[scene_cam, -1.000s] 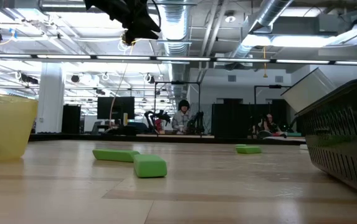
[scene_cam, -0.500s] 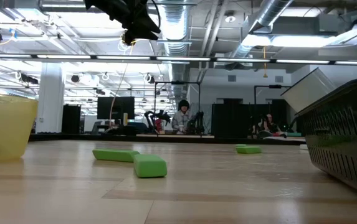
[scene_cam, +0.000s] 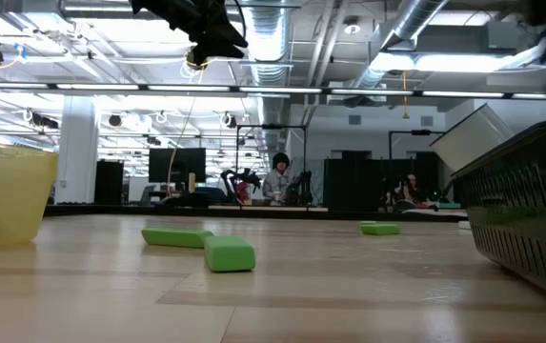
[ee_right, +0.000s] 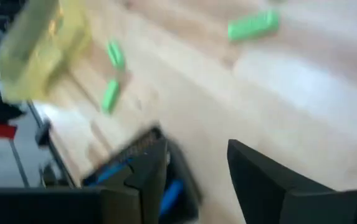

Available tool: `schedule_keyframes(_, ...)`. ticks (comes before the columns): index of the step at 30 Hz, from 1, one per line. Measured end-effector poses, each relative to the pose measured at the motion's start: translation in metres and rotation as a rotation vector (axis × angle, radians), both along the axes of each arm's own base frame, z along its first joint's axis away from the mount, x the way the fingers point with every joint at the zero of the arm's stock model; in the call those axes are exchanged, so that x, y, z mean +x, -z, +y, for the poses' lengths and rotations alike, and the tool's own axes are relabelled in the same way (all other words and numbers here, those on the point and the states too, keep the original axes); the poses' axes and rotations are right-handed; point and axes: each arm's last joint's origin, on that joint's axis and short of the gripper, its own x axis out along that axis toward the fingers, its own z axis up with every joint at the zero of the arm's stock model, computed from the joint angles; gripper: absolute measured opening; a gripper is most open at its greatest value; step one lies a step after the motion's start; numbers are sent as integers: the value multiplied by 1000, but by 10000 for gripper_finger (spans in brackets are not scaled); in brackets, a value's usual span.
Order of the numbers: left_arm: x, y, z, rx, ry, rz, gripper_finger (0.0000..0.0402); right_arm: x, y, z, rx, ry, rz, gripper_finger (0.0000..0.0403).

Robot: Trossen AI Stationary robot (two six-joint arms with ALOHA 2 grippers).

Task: Pick & Place School Supplies
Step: Put the green eraser into the right black bin

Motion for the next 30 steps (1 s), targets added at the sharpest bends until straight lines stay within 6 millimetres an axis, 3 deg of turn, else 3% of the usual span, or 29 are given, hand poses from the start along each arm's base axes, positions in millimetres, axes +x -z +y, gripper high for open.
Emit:
schedule_keyframes(9,7,-1,-11,-11,37,-7,140,47,-20,-69,-29,156,-110,136)
schedule_keyframes(17,22,1,-35,-24,129,-6,115,84,-30,-99,34,85,-274,75)
schedule_keyframes(23,32,46,-55,-118,181,79,84,99,-16,-105,90,60,-218,10)
schedule_keyframes(30,41,91,-74,-201,194,17,30,115,11,-99,215,71,-99,2)
